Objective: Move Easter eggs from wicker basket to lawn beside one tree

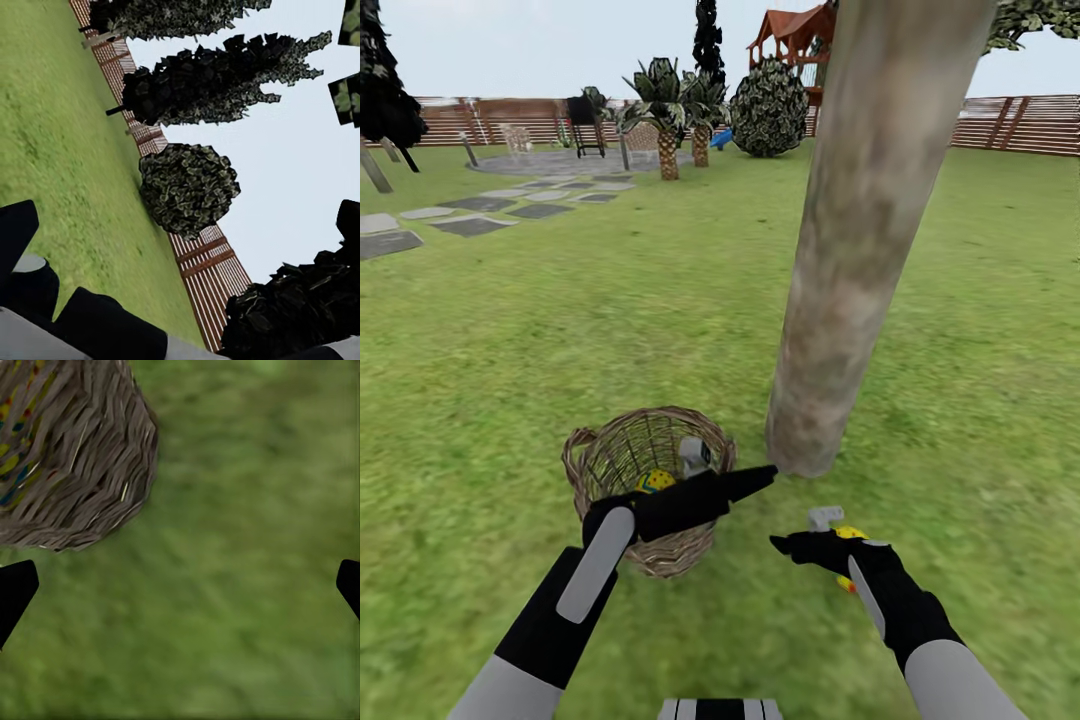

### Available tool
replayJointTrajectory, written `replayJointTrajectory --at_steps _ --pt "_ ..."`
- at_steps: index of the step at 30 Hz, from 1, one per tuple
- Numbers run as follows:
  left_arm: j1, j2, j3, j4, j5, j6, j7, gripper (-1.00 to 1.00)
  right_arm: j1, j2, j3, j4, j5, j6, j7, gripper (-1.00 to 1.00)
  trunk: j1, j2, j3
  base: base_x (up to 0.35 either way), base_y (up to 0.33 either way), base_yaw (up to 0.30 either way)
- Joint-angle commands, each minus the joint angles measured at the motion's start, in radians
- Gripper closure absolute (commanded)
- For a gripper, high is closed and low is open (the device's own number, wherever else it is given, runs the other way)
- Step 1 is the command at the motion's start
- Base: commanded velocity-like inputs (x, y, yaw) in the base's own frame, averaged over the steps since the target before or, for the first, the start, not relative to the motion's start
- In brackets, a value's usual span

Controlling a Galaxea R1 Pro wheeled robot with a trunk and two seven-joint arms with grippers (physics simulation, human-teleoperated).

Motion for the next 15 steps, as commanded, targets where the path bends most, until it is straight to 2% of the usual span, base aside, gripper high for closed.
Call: replayJointTrajectory --at_steps 1,4,6,10,15 --pt "-0.001 0.000 0.002 0.002 0.003 0.006 0.000 -1.00 0.000 0.000 -0.005 -0.002 0.005 0.006 0.007 -1.00 -0.001 0.000 0.003 0.000 0.000 0.000" --pt "-0.002 -0.003 0.005 0.001 0.002 0.010 0.004 -1.00 0.000 -0.006 -0.019 -0.023 0.003 0.006 0.008 -1.00 -0.002 0.001 0.015 0.000 0.000 0.000" --pt "-0.005 -0.003 0.007 0.000 0.001 0.016 0.005 -1.00 0.003 -0.010 -0.063 -0.072 -0.008 0.019 0.008 -1.00 -0.003 0.001 0.023 0.000 0.000 0.000" --pt "-0.008 0.001 0.010 -0.007 0.002 0.023 0.005 -1.00 0.011 -0.014 -0.119 -0.169 -0.014 0.113 0.013 -1.00 -0.005 0.002 0.038 0.000 0.000 0.000" --pt "-0.012 0.002 0.013 -0.008 -0.001 0.024 0.006 -1.00 0.015 -0.014 -0.141 -0.229 -0.014 0.147 0.049 -1.00 -0.007 0.003 0.057 0.000 0.000 0.000"
